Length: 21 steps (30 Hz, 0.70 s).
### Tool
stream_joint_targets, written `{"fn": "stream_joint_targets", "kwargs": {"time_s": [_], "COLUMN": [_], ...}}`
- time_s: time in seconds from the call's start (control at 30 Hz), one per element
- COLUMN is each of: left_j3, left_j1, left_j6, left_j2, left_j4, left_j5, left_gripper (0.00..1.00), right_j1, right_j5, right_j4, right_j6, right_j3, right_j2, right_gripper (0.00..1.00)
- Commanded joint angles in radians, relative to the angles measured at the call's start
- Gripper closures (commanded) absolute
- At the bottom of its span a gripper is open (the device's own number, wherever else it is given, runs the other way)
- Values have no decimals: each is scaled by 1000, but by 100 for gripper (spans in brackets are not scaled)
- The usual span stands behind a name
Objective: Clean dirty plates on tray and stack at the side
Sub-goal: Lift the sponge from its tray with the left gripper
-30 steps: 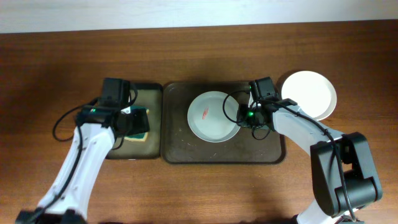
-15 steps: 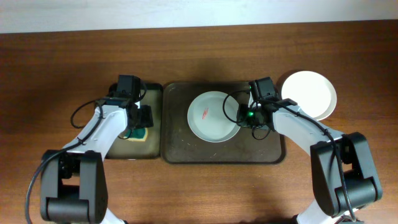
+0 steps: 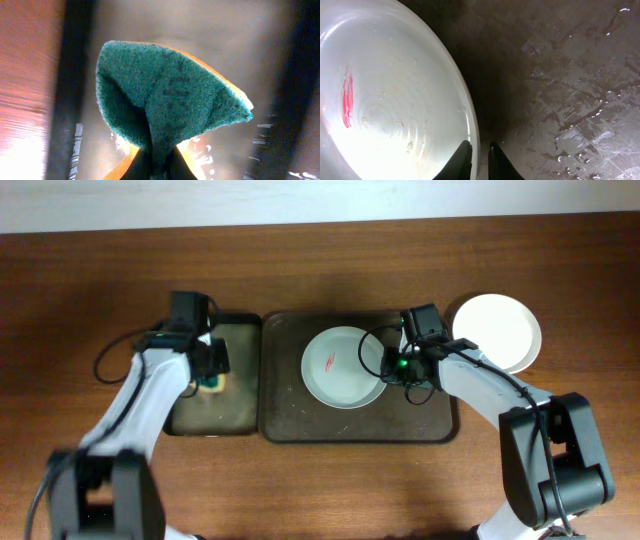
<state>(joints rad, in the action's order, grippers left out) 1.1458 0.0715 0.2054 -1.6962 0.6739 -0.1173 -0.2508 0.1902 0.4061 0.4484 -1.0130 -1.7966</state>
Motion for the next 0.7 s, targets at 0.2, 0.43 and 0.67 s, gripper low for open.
{"fn": "stream_joint_targets", "kwargs": {"time_s": [0.2, 0.43, 0.67], "left_j3": [41, 40, 34], "left_j1": [-2, -3, -3], "left_j6": [-2, -2, -2], "left_j2": [551, 567, 490], "left_j4": [-74, -73, -27], "left_j5": [-30, -48, -48], "left_gripper": [100, 94, 100], "right_j1": [-4, -4, -3], "right_j5": [9, 14, 60], "right_j4": [-3, 0, 37], "right_j6": [1, 0, -31], "right_j3": [8, 3, -34], "right_j2": [-6, 2, 108], "right_gripper": [81, 32, 2]}}
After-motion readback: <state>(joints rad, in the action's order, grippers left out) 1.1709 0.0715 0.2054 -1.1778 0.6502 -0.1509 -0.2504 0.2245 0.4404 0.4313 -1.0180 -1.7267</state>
